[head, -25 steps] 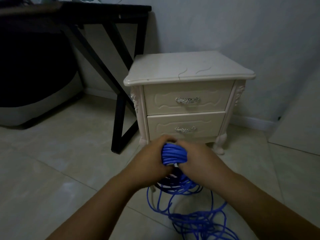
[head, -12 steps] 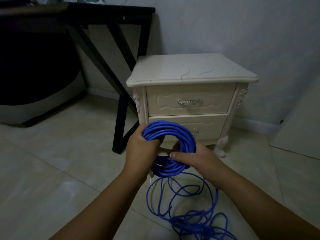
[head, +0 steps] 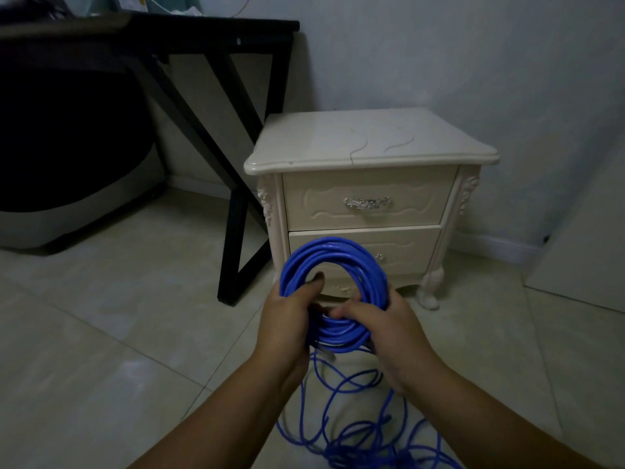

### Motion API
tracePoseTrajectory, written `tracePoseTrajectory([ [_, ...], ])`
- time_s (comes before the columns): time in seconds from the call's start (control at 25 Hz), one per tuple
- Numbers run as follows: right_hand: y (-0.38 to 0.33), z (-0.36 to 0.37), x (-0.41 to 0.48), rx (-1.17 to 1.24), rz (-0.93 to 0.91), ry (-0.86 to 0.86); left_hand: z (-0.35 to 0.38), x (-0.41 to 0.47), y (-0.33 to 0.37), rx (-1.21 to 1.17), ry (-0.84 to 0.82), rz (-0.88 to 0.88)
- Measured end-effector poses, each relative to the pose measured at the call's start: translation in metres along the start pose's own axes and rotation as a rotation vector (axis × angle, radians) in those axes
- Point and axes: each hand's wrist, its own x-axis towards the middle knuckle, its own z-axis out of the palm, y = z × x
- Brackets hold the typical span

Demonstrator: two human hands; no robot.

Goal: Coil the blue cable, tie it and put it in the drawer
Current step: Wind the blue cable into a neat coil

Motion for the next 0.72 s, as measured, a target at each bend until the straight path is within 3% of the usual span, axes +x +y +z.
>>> tracePoseTrajectory([
  [0.12,-0.014,-0.013,0.006,-0.133,-0.072,0.008,-0.005,0.004,0.008,0.289,-0.114,0.101],
  [0.24,-0.021,-0.019,0.004,-0.632,-0.199,-0.145,-0.016,0.006,0.023,0.876,-0.33,0.398],
  [0.36,-0.009,-0.014,0.001,-1.08,-0.316,-0.264,-0.016,0.002,0.017,1.321,-0.557,0.499],
  [0.44,-0.012,-0.012,0.0,-1.112,-0.382,-0.243,-0.014,0.002,0.013,1.312,-0.497,0.571],
  [0.56,-0.023,-0.016,0.003,-0.906,-0.3,-0.206,-0.014,0.003,0.019,1.124,-0.373,0.66],
  [0.72,-0.03,-0.027,0.005,-0.706,-0.188,-0.262,-0.015,-0.001,0.03,0.878,-0.265,0.536],
])
